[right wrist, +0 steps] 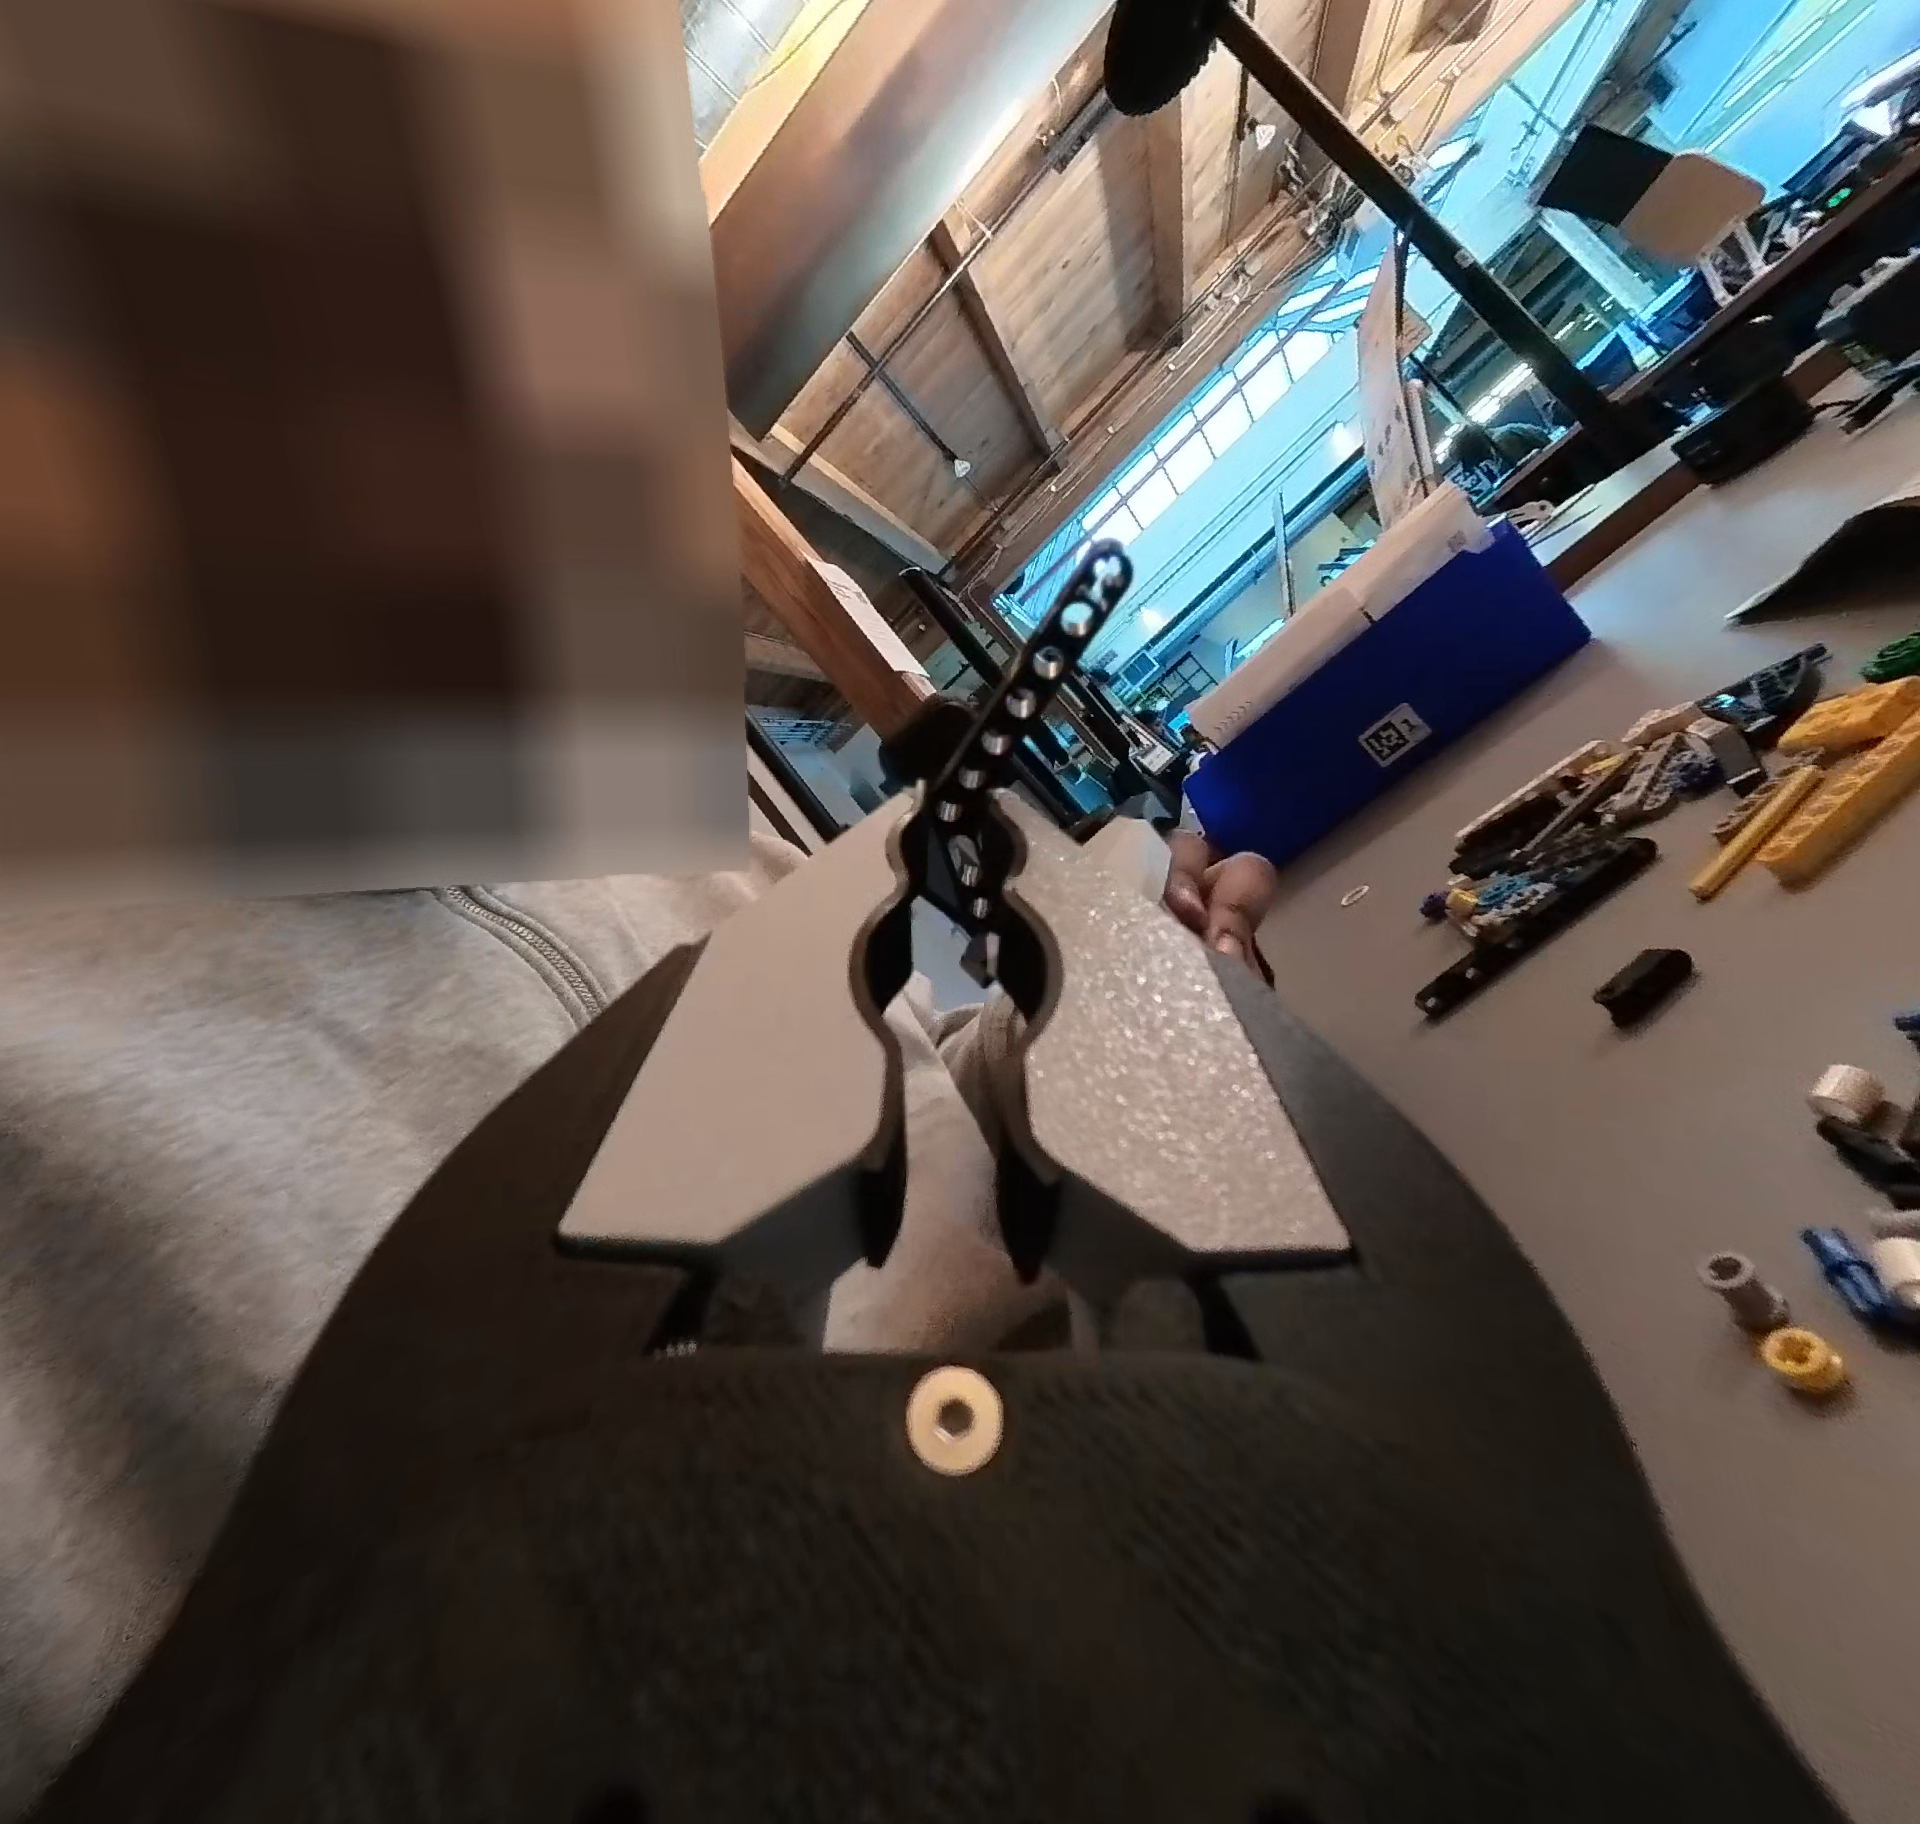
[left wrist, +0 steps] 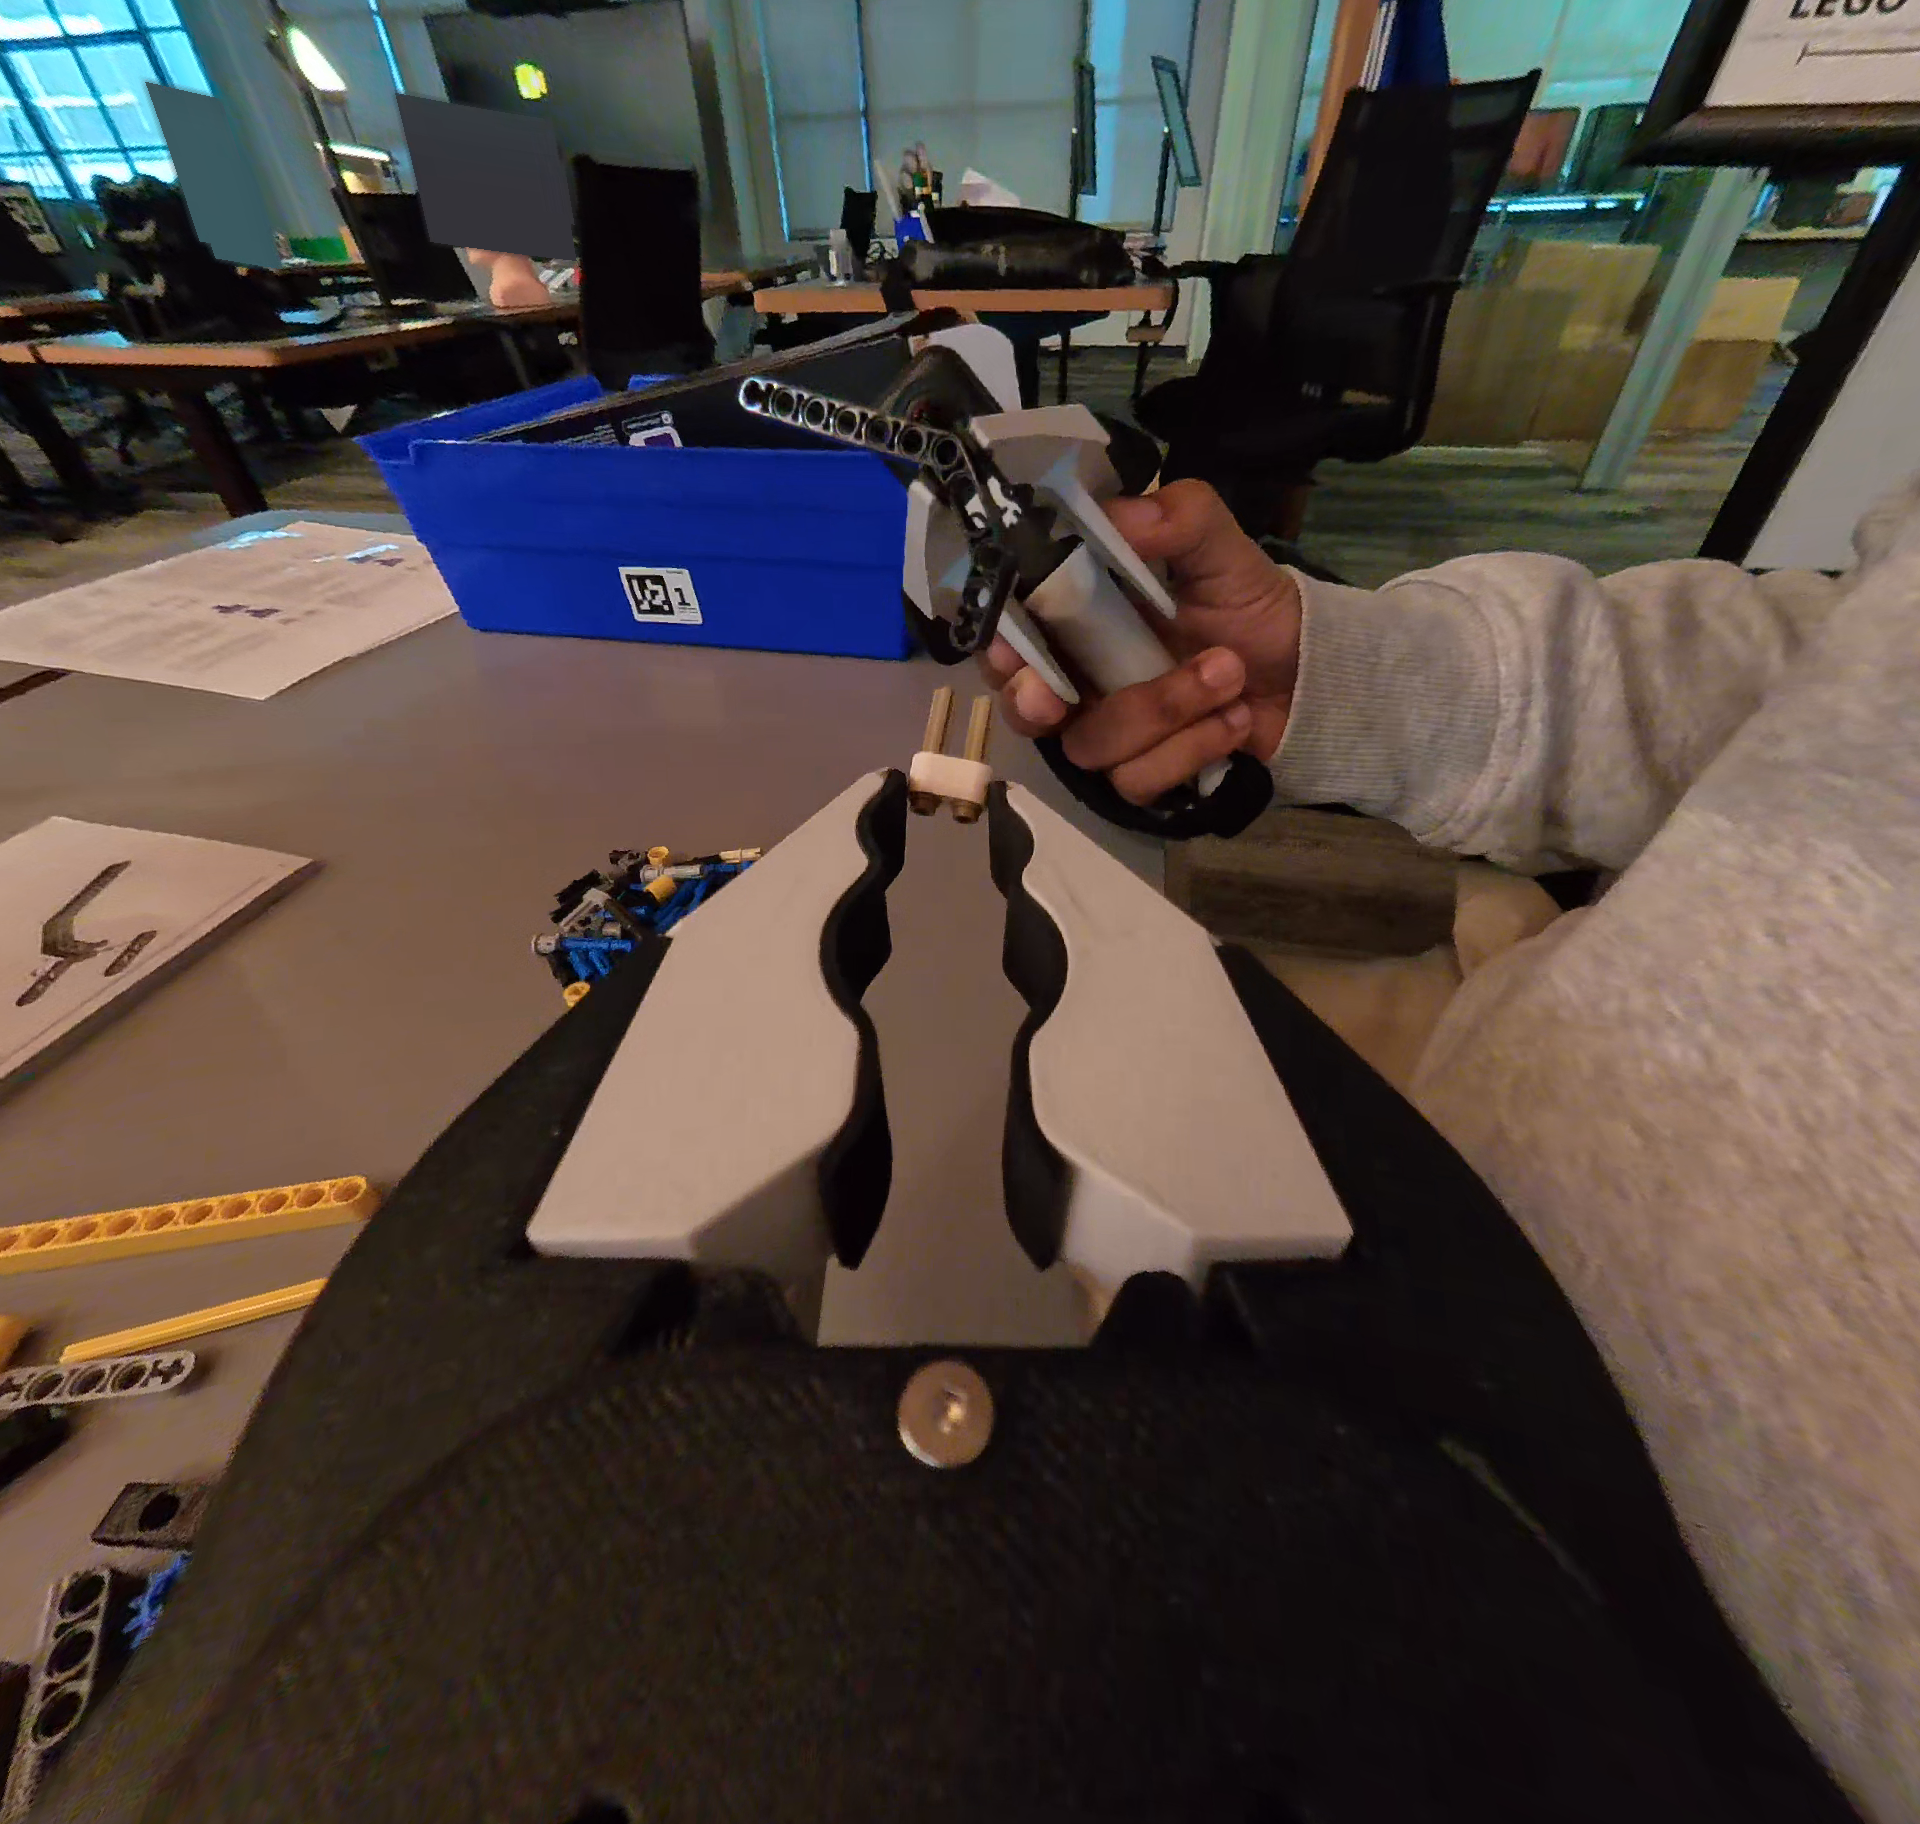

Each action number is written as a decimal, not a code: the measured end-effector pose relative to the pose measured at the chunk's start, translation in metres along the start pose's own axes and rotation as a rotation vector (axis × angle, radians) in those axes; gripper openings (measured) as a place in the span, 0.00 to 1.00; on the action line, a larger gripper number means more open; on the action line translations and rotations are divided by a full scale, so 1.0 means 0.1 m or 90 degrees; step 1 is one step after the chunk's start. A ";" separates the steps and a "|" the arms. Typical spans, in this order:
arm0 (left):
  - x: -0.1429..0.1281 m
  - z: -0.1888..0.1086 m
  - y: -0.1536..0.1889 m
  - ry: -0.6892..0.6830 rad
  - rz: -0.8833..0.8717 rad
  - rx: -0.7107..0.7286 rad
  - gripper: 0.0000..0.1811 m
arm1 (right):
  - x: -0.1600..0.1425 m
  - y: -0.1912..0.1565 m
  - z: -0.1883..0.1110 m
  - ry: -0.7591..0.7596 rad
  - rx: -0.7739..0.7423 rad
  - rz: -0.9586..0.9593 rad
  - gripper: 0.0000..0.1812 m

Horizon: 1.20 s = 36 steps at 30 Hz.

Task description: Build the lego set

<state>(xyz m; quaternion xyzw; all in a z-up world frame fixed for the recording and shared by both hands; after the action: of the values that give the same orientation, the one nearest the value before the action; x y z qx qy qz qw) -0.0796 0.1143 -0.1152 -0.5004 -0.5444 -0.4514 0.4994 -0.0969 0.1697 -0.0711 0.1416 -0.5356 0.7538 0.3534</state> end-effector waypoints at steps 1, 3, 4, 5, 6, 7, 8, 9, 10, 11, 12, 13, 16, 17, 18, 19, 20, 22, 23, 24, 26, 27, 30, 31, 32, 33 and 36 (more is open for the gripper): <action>0.00 0.00 0.00 -0.001 0.002 0.002 0.08 | 0.01 0.00 -0.01 0.004 0.001 0.002 0.03; 0.00 0.01 -0.02 -0.001 -0.005 0.003 0.08 | 0.03 0.01 -0.03 0.012 0.001 0.005 0.03; -0.01 0.01 -0.03 -0.001 -0.012 0.003 0.08 | 0.04 0.01 -0.04 0.014 0.001 0.006 0.03; -0.01 0.01 -0.04 0.000 -0.020 0.004 0.08 | 0.04 0.01 -0.04 0.014 0.001 0.007 0.03; 0.00 0.00 -0.06 0.003 -0.027 0.005 0.08 | 0.04 0.02 -0.04 0.014 0.001 0.007 0.03; 0.00 0.00 -0.07 0.005 -0.033 0.005 0.08 | 0.04 0.02 -0.04 0.013 0.000 0.008 0.04; 0.00 -0.01 -0.07 0.008 -0.036 0.006 0.08 | 0.04 0.02 -0.04 0.012 -0.001 0.008 0.04; 0.00 -0.01 -0.08 0.010 -0.038 0.006 0.08 | 0.03 0.03 -0.03 0.011 -0.001 0.009 0.04; 0.01 -0.02 -0.07 0.013 -0.035 0.005 0.08 | 0.02 0.03 -0.03 0.008 -0.002 0.008 0.04; 0.02 -0.02 -0.07 0.017 -0.030 0.007 0.08 | 0.02 0.03 -0.02 0.006 -0.004 0.007 0.04; 0.02 -0.02 -0.07 0.017 -0.025 0.009 0.08 | 0.01 0.04 -0.02 0.003 -0.008 0.004 0.04; 0.01 -0.01 -0.06 0.013 -0.023 0.010 0.08 | 0.00 0.05 -0.01 0.000 -0.013 0.001 0.04; -0.01 0.02 -0.05 -0.001 -0.014 0.010 0.08 | -0.02 0.07 0.00 -0.007 -0.026 -0.006 0.04; -0.01 0.02 -0.04 -0.003 -0.011 0.010 0.08 | -0.02 0.08 0.00 -0.008 -0.029 -0.006 0.04; -0.01 0.02 -0.04 -0.004 -0.008 0.011 0.08 | -0.02 0.09 0.00 -0.008 -0.031 -0.006 0.04; -0.01 0.02 -0.04 -0.004 -0.007 0.010 0.08 | -0.02 0.10 0.00 -0.007 -0.033 -0.006 0.04; -0.01 0.02 -0.04 -0.004 -0.008 0.009 0.08 | -0.01 0.10 0.00 -0.005 -0.035 -0.006 0.04; 0.00 0.01 -0.04 0.000 -0.013 0.009 0.08 | 0.00 0.11 -0.01 -0.001 -0.036 -0.004 0.04; 0.00 0.01 -0.05 0.003 -0.016 0.008 0.08 | 0.01 0.12 -0.01 0.001 -0.037 -0.003 0.04; 0.00 0.00 -0.05 0.006 -0.021 0.007 0.08 | 0.01 0.12 -0.02 0.003 -0.037 -0.003 0.04; 0.01 -0.01 -0.07 0.013 -0.030 0.006 0.08 | 0.01 0.13 -0.02 0.005 -0.038 -0.002 0.04; 0.01 -0.01 -0.08 0.016 -0.034 0.005 0.08 | 0.02 0.13 -0.02 0.006 -0.039 -0.002 0.04; 0.02 -0.02 -0.09 0.022 -0.042 0.005 0.08 | 0.02 0.14 -0.02 0.007 -0.042 -0.001 0.04; 0.02 -0.02 -0.09 0.023 -0.043 0.005 0.08 | 0.02 0.14 -0.02 0.008 -0.043 0.000 0.03; 0.02 -0.02 -0.09 0.023 -0.043 0.005 0.08 | 0.02 0.15 -0.02 0.009 -0.043 0.000 0.03; 0.02 -0.02 -0.09 0.023 -0.043 0.005 0.08 | 0.03 0.15 -0.02 0.009 -0.043 0.001 0.03; 0.02 -0.02 -0.09 0.022 -0.043 0.005 0.08 | 0.02 0.15 -0.02 0.010 -0.044 0.001 0.04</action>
<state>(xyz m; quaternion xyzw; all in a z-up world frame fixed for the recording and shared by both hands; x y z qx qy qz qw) -0.0884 0.1116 -0.1128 -0.4717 -0.5542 -0.4745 0.4952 -0.1083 0.1701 -0.0810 0.1232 -0.5586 0.7361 0.3617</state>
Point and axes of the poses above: each gripper's, where its closed fingertips meet, z out along the fingers, x out of its top, y = z × x across the jaws, the point moved 1 cm from there along -z, back along the fingers, and after that the axes turned 8 degrees about -x, right-handed, at the moved point
